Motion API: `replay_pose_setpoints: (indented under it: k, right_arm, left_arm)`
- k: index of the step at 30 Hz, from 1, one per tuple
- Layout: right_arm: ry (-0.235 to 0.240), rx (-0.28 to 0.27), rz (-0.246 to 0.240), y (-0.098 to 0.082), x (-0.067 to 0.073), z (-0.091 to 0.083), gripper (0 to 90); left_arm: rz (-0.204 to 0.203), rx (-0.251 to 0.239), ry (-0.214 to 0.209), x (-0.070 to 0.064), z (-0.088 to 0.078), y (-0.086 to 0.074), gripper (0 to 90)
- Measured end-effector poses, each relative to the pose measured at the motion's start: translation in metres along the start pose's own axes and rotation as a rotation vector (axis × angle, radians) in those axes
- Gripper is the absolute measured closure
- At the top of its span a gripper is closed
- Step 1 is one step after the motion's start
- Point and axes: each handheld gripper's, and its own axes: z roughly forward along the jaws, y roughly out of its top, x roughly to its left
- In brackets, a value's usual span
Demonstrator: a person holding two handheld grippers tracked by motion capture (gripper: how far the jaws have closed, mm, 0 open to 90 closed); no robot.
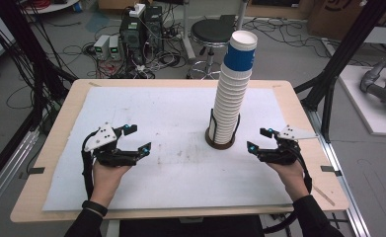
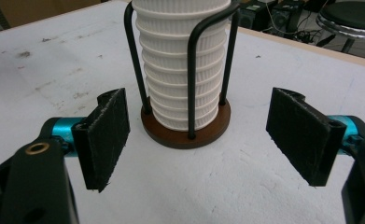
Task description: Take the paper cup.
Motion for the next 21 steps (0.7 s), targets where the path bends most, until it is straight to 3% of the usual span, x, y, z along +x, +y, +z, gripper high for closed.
replay_pose_setpoints:
  k: [3,10,21]
  right_arm:
    - [-0.001,-0.003,0.022,-0.001,-0.004,0.001,21.4]
    - [-0.006,-0.022,0.017,0.0,-0.002,-0.004,21.4]
    - [0.006,-0.061,0.031,0.007,0.0,-0.014,21.4]
  left_arm:
    - [0.005,0.011,0.001,0.0,0.001,0.0,17.3]
    - [-0.023,0.003,-0.004,0.002,0.001,-0.002,17.3]
    - [-0.026,0.011,-0.022,0.001,0.008,-0.003,17.3]
